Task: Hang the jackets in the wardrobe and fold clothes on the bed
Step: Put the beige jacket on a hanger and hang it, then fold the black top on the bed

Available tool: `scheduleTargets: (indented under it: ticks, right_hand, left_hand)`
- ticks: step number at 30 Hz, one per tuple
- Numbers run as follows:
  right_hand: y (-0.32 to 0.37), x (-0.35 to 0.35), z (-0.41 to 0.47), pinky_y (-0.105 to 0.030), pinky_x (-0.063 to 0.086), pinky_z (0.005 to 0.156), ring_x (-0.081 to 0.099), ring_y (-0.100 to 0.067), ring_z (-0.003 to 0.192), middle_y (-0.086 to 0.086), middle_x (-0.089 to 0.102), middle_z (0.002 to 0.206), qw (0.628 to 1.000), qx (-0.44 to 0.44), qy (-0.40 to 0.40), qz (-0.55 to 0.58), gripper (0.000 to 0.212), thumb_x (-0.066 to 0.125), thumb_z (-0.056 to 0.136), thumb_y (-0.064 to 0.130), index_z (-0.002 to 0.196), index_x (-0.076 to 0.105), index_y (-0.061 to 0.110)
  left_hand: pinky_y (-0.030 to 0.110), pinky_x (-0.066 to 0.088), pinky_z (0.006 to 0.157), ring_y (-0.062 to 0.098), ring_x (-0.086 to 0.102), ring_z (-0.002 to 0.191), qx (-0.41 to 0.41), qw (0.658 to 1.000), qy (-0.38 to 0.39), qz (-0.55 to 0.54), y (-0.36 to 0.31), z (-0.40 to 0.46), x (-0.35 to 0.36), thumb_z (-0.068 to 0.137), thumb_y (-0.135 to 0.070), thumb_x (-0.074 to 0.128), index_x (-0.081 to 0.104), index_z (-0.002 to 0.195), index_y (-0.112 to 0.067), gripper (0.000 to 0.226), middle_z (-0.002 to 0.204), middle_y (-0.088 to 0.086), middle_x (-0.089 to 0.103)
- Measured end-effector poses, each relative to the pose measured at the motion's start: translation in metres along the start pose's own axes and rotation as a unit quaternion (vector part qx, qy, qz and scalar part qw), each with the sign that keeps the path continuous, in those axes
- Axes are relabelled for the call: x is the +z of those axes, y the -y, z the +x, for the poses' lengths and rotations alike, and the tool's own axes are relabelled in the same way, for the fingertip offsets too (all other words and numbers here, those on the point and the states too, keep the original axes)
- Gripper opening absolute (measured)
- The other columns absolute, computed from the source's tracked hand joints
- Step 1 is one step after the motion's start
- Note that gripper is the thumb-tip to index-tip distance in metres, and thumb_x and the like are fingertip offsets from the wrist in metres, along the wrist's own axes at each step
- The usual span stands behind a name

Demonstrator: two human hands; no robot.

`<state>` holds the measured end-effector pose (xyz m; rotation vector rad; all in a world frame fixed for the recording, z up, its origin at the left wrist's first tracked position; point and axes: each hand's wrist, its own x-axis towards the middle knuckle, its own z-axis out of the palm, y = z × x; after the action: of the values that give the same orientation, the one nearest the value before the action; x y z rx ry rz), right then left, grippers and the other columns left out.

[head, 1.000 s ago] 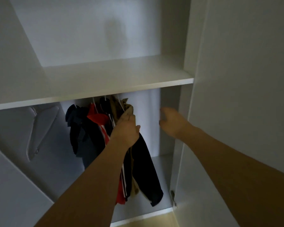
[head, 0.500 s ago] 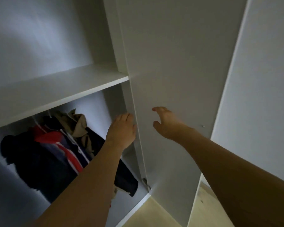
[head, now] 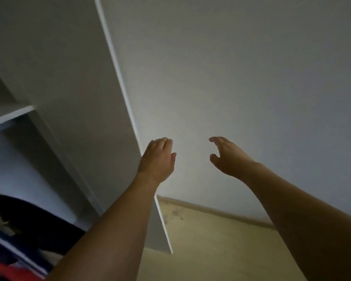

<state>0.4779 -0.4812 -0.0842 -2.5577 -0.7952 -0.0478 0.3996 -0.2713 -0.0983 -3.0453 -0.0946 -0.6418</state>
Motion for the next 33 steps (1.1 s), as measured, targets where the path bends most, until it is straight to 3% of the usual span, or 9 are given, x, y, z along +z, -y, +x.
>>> scheduleTargets:
  ticks: [9,18,26,33]
  right_hand:
    - [-0.250,-0.095,-0.186,-0.032,0.030,0.110,0.038,-0.023,0.136,-0.006,0.035,0.151,0.987,0.154,-0.039,0.000,0.055,0.048,0.095,0.021,0.146,0.032,0.012]
    - [-0.443,-0.173,-0.373,-0.037,0.034,0.107,0.041,-0.027,0.133,-0.007,0.035,0.151,0.930,0.359,-0.076,0.001,0.054,0.049,0.095,0.020,0.146,0.033,0.013]
    - [-0.585,-0.238,-0.543,-0.035,0.034,0.108,0.042,-0.026,0.132,-0.008,0.037,0.150,0.896,0.434,-0.096,0.019,0.055,0.049,0.094,0.019,0.146,0.035,0.011]
    - [-0.713,-0.322,-0.712,-0.034,0.034,0.105,0.039,-0.027,0.132,-0.012,0.039,0.146,0.867,0.490,-0.080,0.035,0.050,0.047,0.093,0.017,0.142,0.038,0.008]
  left_hand:
    - [0.037,0.019,0.117,0.025,0.034,0.135,0.149,0.983,0.025,-0.102,-0.333,0.025,0.046,0.101,-0.030,0.040,0.040,0.139,-0.007,0.045,0.146,0.008,0.041]
    - [0.038,0.020,0.116,0.028,0.035,0.135,0.281,0.943,0.105,-0.141,-0.604,0.027,0.085,0.099,-0.030,0.041,0.038,0.143,-0.005,0.050,0.148,0.013,0.040]
    - [0.037,0.026,0.110,0.033,0.045,0.125,0.349,0.912,0.132,-0.168,-0.845,-0.020,0.095,0.096,-0.028,0.049,0.047,0.136,-0.003,0.047,0.140,0.017,0.048]
    - [0.039,0.024,0.114,0.031,0.041,0.131,0.370,0.891,0.194,-0.179,-1.036,-0.080,0.090,0.097,-0.029,0.047,0.041,0.142,-0.005,0.051,0.145,0.015,0.044]
